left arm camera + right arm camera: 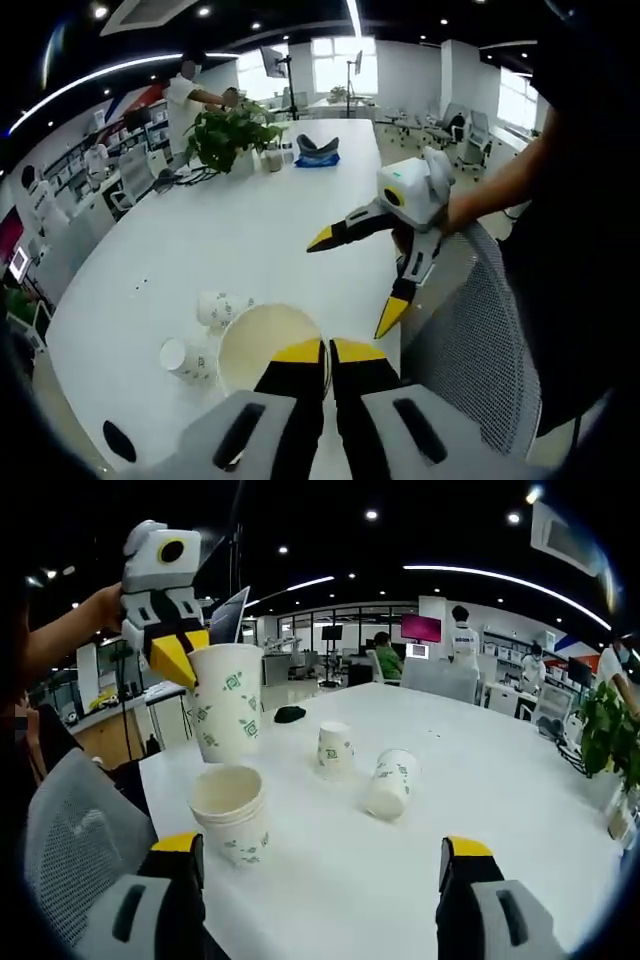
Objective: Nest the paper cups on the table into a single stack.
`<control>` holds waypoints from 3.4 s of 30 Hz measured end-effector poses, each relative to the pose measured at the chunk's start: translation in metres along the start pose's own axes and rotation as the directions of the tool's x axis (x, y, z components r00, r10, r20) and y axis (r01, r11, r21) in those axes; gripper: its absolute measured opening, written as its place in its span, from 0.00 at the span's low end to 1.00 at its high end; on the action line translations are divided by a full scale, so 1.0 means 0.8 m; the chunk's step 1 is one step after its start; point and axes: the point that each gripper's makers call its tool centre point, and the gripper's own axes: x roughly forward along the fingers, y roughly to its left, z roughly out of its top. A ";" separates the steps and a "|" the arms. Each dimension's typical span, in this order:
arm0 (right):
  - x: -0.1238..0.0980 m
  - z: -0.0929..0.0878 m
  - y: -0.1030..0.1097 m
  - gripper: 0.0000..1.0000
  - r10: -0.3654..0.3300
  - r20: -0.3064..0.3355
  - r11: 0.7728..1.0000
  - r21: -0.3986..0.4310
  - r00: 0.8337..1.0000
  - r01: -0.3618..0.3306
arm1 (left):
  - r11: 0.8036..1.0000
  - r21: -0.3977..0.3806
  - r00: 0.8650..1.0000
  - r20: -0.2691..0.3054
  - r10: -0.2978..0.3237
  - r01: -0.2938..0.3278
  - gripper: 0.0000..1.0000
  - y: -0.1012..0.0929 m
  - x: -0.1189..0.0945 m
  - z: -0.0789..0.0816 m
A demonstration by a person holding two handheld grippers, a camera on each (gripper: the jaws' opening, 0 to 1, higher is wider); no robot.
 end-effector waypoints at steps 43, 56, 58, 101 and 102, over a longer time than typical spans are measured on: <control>0.000 -0.002 0.003 0.98 0.007 -0.010 1.000 -0.003 1.000 -0.007 | 0.995 0.051 0.989 -0.128 -0.081 0.088 0.00 -0.015 0.065 -0.071; 0.000 -0.002 0.001 0.98 0.001 -0.010 1.000 -0.002 1.000 -0.001 | 0.991 0.012 0.982 -0.141 -0.128 0.130 0.01 -0.018 0.081 -0.085; 0.000 -0.003 0.000 0.98 0.000 -0.011 1.000 -0.004 1.000 0.000 | 0.990 0.008 0.980 -0.145 -0.138 0.141 0.01 -0.021 0.082 -0.085; 0.000 -0.005 -0.001 0.97 -0.003 -0.018 1.000 -0.005 1.000 0.002 | 0.955 -0.052 0.933 -0.203 -0.297 0.293 0.03 -0.033 0.091 -0.090; 0.000 -0.006 -0.001 0.97 -0.002 -0.020 1.000 -0.006 1.000 0.001 | 0.951 -0.065 0.929 -0.202 -0.310 0.303 0.03 -0.033 0.091 -0.090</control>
